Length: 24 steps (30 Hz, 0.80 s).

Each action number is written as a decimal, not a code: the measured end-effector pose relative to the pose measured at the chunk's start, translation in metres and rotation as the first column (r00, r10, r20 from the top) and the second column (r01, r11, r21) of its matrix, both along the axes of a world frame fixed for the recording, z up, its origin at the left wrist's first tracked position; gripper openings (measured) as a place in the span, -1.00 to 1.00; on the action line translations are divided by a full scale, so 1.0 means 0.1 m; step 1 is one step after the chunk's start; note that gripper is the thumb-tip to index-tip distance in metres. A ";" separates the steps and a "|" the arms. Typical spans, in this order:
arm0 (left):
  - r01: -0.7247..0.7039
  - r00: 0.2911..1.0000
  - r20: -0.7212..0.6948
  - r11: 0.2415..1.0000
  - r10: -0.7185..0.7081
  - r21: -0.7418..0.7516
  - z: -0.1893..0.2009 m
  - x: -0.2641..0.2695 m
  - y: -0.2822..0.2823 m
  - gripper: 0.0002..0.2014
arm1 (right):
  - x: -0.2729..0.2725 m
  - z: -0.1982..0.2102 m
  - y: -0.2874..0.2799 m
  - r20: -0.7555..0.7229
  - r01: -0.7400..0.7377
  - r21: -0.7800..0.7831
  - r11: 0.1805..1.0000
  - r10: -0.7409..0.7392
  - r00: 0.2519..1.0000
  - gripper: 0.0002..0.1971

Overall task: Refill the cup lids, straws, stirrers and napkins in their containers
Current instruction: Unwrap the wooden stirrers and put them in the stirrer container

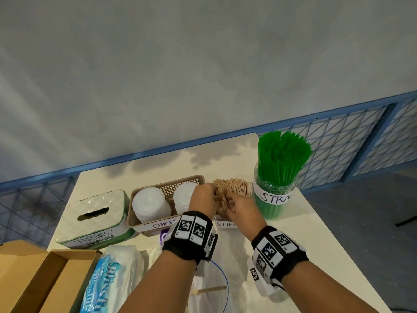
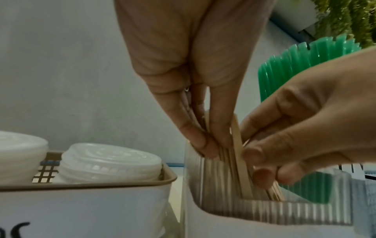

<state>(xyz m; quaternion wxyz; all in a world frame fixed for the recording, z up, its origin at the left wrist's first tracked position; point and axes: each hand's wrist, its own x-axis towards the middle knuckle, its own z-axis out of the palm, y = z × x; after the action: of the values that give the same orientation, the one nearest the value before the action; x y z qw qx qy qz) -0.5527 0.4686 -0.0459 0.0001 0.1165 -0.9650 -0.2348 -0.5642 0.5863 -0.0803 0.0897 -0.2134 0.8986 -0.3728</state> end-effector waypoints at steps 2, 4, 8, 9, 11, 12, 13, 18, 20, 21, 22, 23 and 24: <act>-0.011 0.999 -0.030 1.000 0.011 -0.007 -0.02 0.02 -0.02 -0.82 | -0.01 0.01 0.04 -0.028 0.036 -0.040 0.999 -0.037 0.999 -0.56; -0.007 0.999 -0.050 1.000 0.006 -0.007 -0.04 0.02 -0.04 -0.78 | -0.02 0.02 0.06 -0.083 0.046 -0.079 0.996 -0.053 0.995 -0.53; 0.011 0.997 -0.079 1.000 -0.010 0.010 -0.05 0.01 -0.05 -0.82 | -0.02 -0.02 0.00 -0.118 -0.052 -0.045 0.998 0.046 0.992 -0.40; 0.011 0.996 -0.091 1.000 -0.010 0.020 -0.06 0.01 -0.04 -0.83 | -0.03 -0.03 -0.03 -0.123 -0.044 -0.012 0.999 0.042 0.992 -0.46; 0.006 0.992 -0.128 0.998 0.003 0.063 -0.07 0.02 -0.03 -0.86 | -0.08 -0.02 -0.07 -0.144 0.008 0.017 1.000 -0.006 0.990 -0.71; 0.002 0.987 -0.158 0.996 0.012 0.088 -0.07 0.02 -0.03 -0.86 | -0.11 -0.01 -0.08 -0.149 0.036 0.001 0.999 -0.035 0.988 -0.83; -0.003 0.982 -0.189 0.994 0.024 0.109 -0.06 0.01 -0.04 -0.87 | -0.15 -0.01 -0.08 -0.145 0.065 -0.029 0.997 -0.068 0.987 -0.91; 0.003 0.965 -0.262 0.996 0.021 0.091 -0.08 -0.04 -0.05 -0.94 | -0.24 -0.01 -0.05 -0.108 0.145 -0.107 0.984 -0.156 0.982 -0.90; 0.023 0.969 -0.248 0.998 -0.008 0.058 -0.08 -0.05 -0.05 -0.95 | -0.23 -0.06 -0.04 -0.082 0.115 -0.049 0.992 -0.119 0.990 -0.80; 0.039 0.971 -0.235 0.999 -0.031 0.029 -0.07 -0.05 -0.05 -0.95 | -0.23 -0.08 -0.03 -0.072 0.116 -0.031 0.993 -0.118 0.990 -0.77; 0.056 0.972 -0.227 0.998 -0.055 -0.002 -0.07 -0.05 -0.04 -0.95 | -0.23 -0.09 -0.02 -0.066 0.126 -0.021 0.992 -0.127 0.990 -0.78; 0.067 0.970 -0.230 0.997 -0.071 -0.028 -0.07 -0.04 -0.04 -0.94 | -0.23 -0.10 -0.01 -0.058 0.140 -0.011 0.990 -0.140 0.988 -0.82; 0.070 0.965 -0.251 0.997 -0.079 -0.043 -0.07 -0.03 -0.04 -0.94 | -0.24 -0.10 0.00 -0.052 0.150 0.000 0.989 -0.150 0.987 -0.86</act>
<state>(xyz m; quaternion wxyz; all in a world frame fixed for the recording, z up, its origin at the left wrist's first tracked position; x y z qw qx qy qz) -0.5559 0.4650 -0.0532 0.1159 0.0494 -0.9647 -0.2311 -0.5879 0.5864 -0.0906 0.0387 -0.1545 0.9149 -0.3709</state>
